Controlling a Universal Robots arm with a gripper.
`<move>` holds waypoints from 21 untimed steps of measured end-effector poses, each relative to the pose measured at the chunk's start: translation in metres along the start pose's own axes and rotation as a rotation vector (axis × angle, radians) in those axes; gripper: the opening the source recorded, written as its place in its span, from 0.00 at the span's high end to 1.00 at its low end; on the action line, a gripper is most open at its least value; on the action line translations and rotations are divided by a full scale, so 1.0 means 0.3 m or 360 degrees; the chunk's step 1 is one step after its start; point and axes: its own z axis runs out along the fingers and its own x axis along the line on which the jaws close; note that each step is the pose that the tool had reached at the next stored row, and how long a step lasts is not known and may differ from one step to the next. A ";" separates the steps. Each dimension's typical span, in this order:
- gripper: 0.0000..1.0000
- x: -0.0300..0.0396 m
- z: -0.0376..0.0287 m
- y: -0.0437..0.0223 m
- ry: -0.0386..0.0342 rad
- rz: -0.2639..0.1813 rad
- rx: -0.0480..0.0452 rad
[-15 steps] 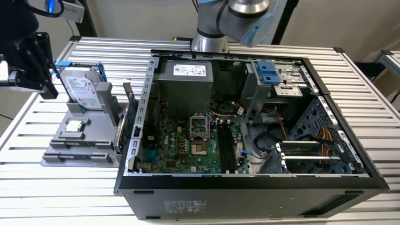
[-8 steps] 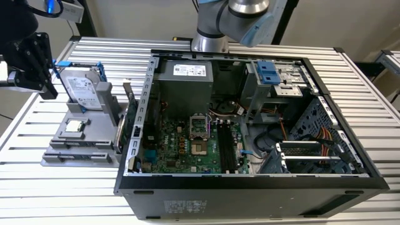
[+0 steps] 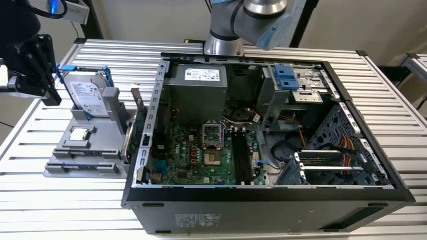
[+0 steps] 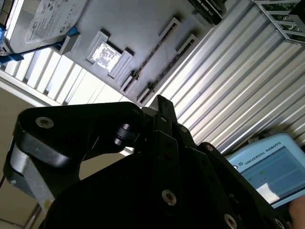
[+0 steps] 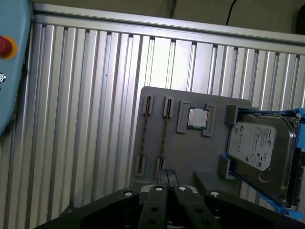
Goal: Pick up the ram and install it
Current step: 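Pick up the ram and move it above insertion slot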
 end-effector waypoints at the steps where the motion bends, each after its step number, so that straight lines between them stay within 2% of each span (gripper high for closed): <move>1: 1.00 0.000 0.000 0.000 0.0000 0.0000 0.0000; 2: 0.00 0.000 0.000 0.000 0.0000 0.0000 0.0000; 18: 0.00 0.000 0.000 0.000 0.0001 0.0001 0.0000; 21: 0.00 0.000 0.007 0.002 0.0000 0.0026 0.0002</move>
